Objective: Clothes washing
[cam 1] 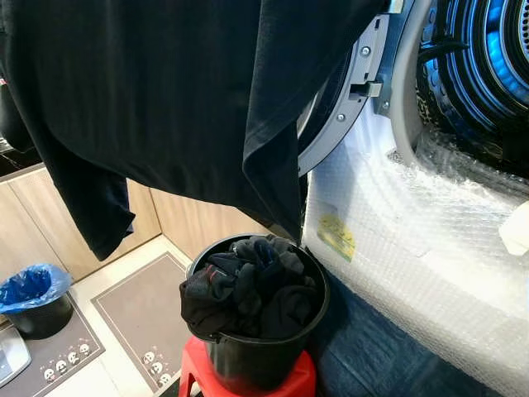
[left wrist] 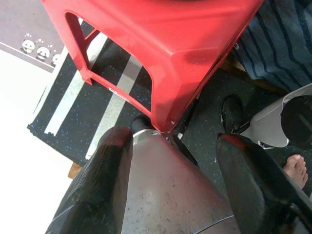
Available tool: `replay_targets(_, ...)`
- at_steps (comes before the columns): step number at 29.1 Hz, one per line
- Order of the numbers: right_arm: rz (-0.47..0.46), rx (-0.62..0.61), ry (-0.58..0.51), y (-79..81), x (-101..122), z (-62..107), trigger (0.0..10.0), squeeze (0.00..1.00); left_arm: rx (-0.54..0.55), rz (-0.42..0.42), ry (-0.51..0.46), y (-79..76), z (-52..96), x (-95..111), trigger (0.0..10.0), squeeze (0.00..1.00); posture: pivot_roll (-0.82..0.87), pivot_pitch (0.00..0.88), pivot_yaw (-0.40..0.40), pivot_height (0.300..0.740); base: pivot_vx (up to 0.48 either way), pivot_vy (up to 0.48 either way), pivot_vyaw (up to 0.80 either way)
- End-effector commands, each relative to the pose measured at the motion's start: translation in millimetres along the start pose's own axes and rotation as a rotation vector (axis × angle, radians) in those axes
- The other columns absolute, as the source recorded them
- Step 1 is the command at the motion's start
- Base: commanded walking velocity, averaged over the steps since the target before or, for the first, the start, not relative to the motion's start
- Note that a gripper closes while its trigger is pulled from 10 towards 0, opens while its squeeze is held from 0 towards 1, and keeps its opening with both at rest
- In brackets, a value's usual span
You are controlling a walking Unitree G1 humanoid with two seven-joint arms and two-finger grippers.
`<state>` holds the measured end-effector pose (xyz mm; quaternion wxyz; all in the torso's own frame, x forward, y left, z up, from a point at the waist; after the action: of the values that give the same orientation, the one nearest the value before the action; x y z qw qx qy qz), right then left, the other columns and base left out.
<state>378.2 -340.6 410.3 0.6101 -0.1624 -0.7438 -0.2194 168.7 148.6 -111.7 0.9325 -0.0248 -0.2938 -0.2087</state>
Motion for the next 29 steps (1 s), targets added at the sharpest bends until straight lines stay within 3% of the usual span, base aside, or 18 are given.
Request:
replay_targets(1,0.007,-0.019,-0.019,-3.0,10.9,0.8,10.0,1.0,-0.013,0.03,0.06,-5.6,2.9,-16.3,10.0,0.0,-0.1,0.0,-0.032,0.74,0.0,0.0,0.0)
replay_targets(12,0.087,-0.019,0.062,-10.9,0.3,0.3,10.0,1.0,-0.021,0.017,0.06,-6.5,2.5,-15.2,10.0,0.0,-0.11,0.0,-0.032,0.74,0.0,0.0,0.0)
replay_targets(16,0.078,-0.016,0.054,-12.6,0.7,0.5,10.0,1.0,-0.022,0.013,0.059,-6.1,2.1,-13.9,10.0,0.0,-0.11,0.0,-0.028,0.74,0.0,0.0,0.0)
replay_targets(19,0.037,0.075,0.072,-6.8,-3.3,1.8,10.0,1.0,-0.019,0.013,0.056,-4.8,1.8,-12.5,10.0,0.0,-0.11,0.0,-0.026,0.74,0.0,0.0,0.0)
replay_targets(20,-0.007,0.16,0.054,0.3,-3.4,4.3,10.0,0.45,-0.016,0.014,0.055,-3.5,1.9,-12.2,10.0,0.0,-0.11,0.0,-0.024,0.74,0.0,0.0,0.0)
replay_targets(21,-0.026,0.191,0.048,2.8,-3.3,5.5,10.0,0.45,-0.014,0.014,0.055,-2.9,1.9,-12.1,10.0,0.0,-0.11,0.0,-0.024,0.74,0.0,0.0,0.0)
replay_targets(22,-0.079,0.25,0.05,6.7,-3.9,8.1,10.0,0.0,-0.013,0.015,0.055,-2.5,2.0,-12.2,10.0,0.0,-0.11,0.0,-0.024,0.74,0.0,0.0,0.0)
replay_targets(23,-0.134,0.31,0.053,10.2,-4.3,11.2,10.0,0.0,-0.011,0.015,0.055,-1.9,2.1,-12.5,10.0,0.0,-0.11,0.0,-0.023,0.74,0.0,0.0,0.0)
replay_targets(29,-0.21,0.542,-0.013,20.8,-4.6,28.5,10.0,0.0,-0.006,0.017,0.061,-0.7,2.8,-14.5,10.0,0.0,-0.1,0.0,-0.017,0.74,0.0,0.0,0.0)
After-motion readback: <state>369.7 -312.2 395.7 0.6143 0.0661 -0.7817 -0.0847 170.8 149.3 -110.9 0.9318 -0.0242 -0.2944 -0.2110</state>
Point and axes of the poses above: a point about 5 cm out from each wrist's last joint towards the gripper, its own z axis pointing back from the gripper into the wrist, its own x axis along the axis of the wrist's last joint, y = z × x, the point moved 2 cm from there along -z, pointing out of the wrist towards the gripper, and after that the axes turned 9 degrees about -z, right-handed, at the moved point
